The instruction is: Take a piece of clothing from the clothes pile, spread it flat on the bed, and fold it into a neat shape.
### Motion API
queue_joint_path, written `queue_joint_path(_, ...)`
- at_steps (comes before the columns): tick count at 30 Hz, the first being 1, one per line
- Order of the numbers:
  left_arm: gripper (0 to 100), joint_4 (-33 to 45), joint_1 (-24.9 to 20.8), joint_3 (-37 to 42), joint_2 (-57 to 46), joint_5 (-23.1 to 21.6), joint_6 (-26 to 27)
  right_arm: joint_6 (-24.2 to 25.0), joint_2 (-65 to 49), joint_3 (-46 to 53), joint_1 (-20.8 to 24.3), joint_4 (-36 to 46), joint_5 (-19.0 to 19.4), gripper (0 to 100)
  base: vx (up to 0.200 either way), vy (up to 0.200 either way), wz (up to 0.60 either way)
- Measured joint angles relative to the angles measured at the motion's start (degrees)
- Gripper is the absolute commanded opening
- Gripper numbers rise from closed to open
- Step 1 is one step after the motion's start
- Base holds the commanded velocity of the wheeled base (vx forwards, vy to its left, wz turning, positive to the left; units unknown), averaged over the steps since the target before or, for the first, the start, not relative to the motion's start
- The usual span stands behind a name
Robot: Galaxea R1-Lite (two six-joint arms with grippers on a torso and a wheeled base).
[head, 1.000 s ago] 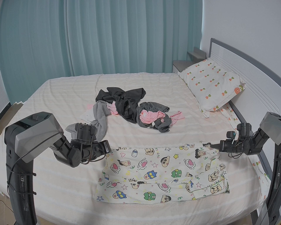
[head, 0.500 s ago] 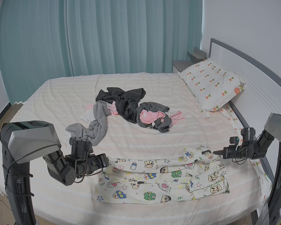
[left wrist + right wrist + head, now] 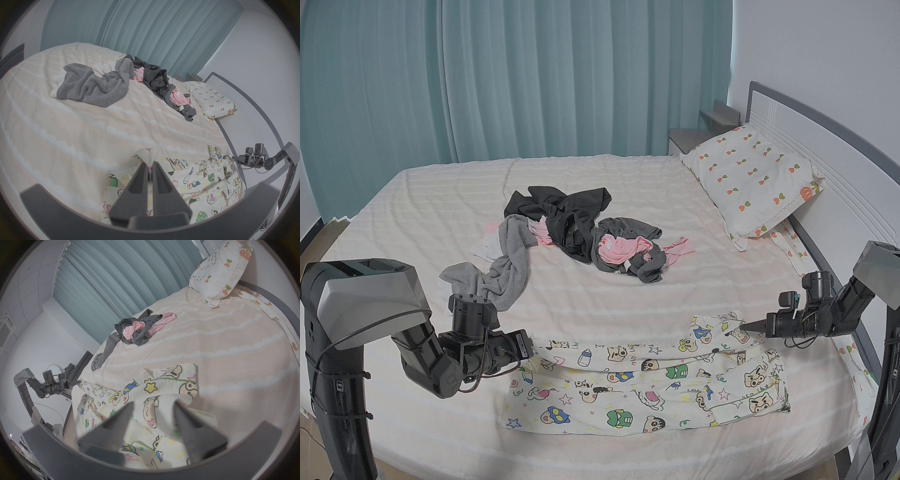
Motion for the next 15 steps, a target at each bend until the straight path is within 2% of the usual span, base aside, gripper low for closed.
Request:
queue_joint_path(8,0,-0.07,0.04,-0.04,0.00,0.02,-0.02,0.00,1.74,-2.95,0.67,2.04,-0.23,100,0.000,0.000,0.00)
queue_joint_path(15,0,-0.05,0.00,-0.09,0.00,0.07,-0.02,-0.02,3.08,-6.69,1.79,8.05,-0.39,100,0.000,0.000,0.00)
